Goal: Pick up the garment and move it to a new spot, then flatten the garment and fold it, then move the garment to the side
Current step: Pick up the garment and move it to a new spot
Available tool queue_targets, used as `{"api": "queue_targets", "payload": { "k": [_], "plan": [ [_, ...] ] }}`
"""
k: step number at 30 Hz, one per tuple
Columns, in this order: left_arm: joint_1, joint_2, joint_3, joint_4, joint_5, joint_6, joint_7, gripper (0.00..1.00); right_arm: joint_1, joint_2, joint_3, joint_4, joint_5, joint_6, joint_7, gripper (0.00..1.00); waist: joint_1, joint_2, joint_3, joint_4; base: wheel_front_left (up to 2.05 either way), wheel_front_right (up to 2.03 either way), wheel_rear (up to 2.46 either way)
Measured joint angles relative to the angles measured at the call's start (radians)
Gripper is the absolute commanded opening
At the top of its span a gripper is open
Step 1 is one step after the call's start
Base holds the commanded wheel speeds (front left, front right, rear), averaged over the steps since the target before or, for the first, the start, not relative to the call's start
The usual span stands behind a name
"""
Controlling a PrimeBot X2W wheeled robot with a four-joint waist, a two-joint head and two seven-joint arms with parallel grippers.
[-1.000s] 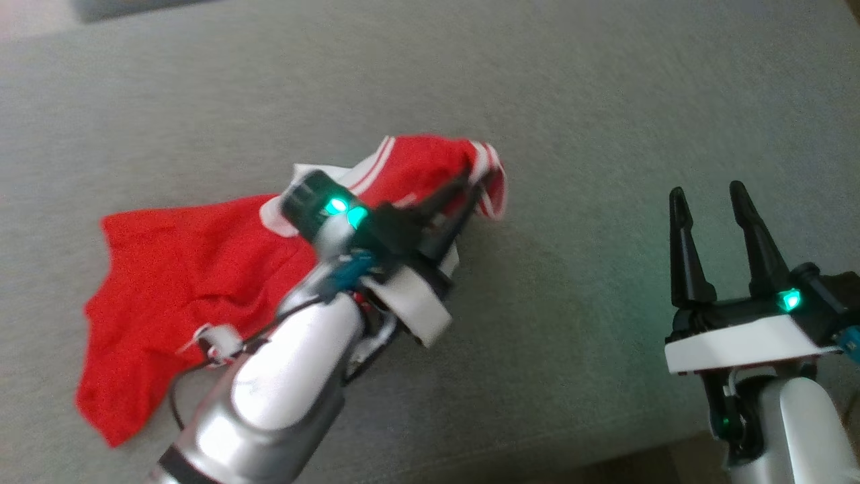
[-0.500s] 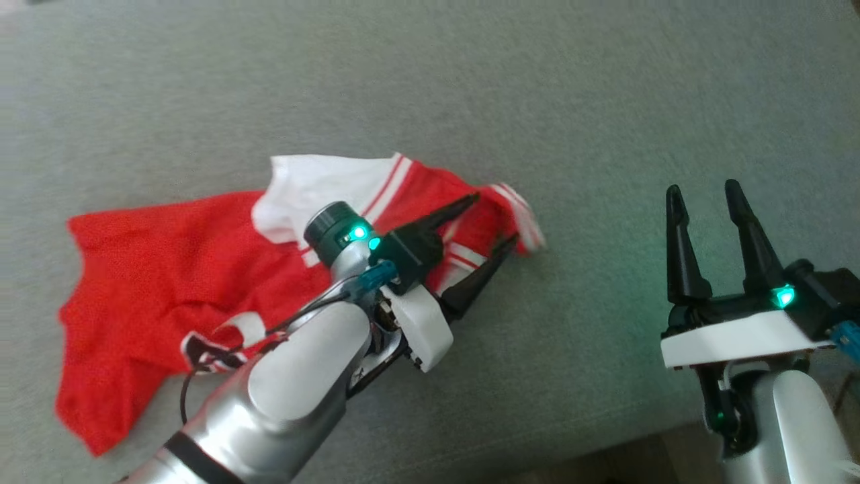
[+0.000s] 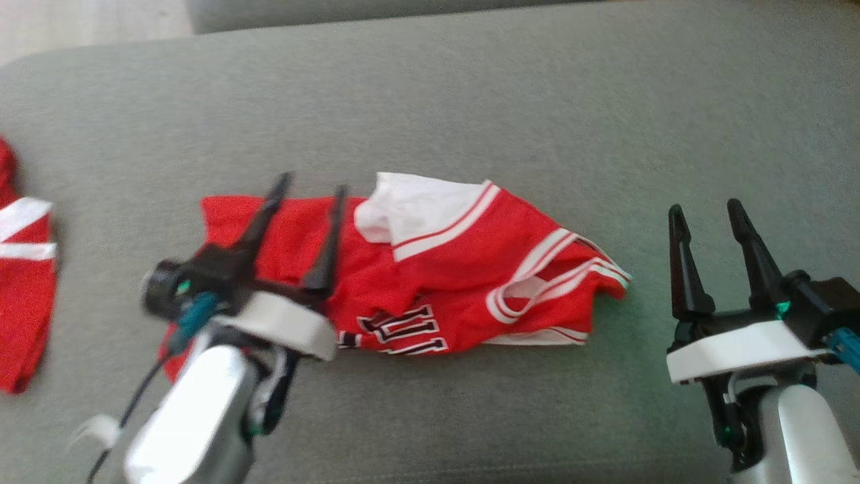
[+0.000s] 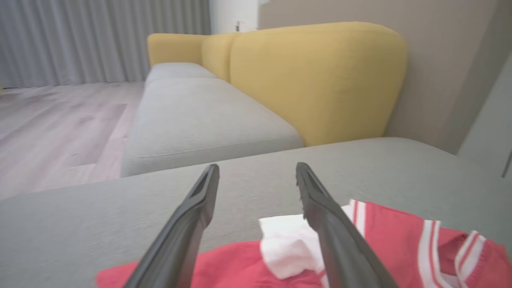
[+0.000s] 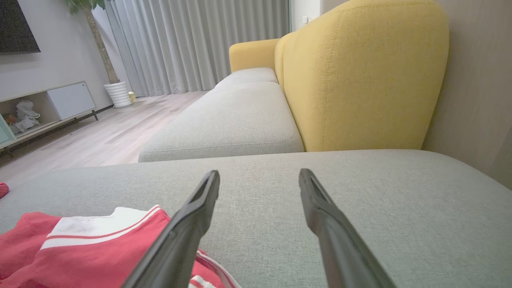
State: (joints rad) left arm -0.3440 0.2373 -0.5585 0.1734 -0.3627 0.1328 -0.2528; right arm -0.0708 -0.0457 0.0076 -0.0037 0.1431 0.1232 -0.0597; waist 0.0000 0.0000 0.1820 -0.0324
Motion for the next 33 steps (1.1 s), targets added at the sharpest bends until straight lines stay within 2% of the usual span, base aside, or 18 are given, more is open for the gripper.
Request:
{"api": "queue_targets", "payload": {
  "k": [6,11,17,33],
  "plan": [
    [0.112,0.051,0.145,-0.04,0.001,0.044,0.0,1.0,0.022,0.0,0.0,-0.005,-0.012,0.0,0.026,1.0,0.0,0.0,-0.041,0.066,0.0,0.0,0.0],
    [0.201,0.07,0.221,-0.054,-0.004,0.042,-0.001,1.0,0.025,0.0,0.005,-0.008,-0.013,0.0,0.035,1.0,0.0,0.0,-0.069,0.096,0.0,0.0,0.0],
    [0.272,0.07,0.222,-0.06,-0.023,-0.002,-0.001,1.0,0.071,0.0,0.006,-0.01,-0.013,0.0,0.052,1.0,0.0,0.0,-0.104,0.105,0.0,0.0,0.0],
    [0.345,0.077,0.203,-0.071,-0.027,0.0,0.015,1.0,0.145,0.0,0.012,-0.03,-0.02,0.0,0.078,1.0,0.0,0.0,-0.168,0.092,0.0,0.0,0.0]
  ]
}}
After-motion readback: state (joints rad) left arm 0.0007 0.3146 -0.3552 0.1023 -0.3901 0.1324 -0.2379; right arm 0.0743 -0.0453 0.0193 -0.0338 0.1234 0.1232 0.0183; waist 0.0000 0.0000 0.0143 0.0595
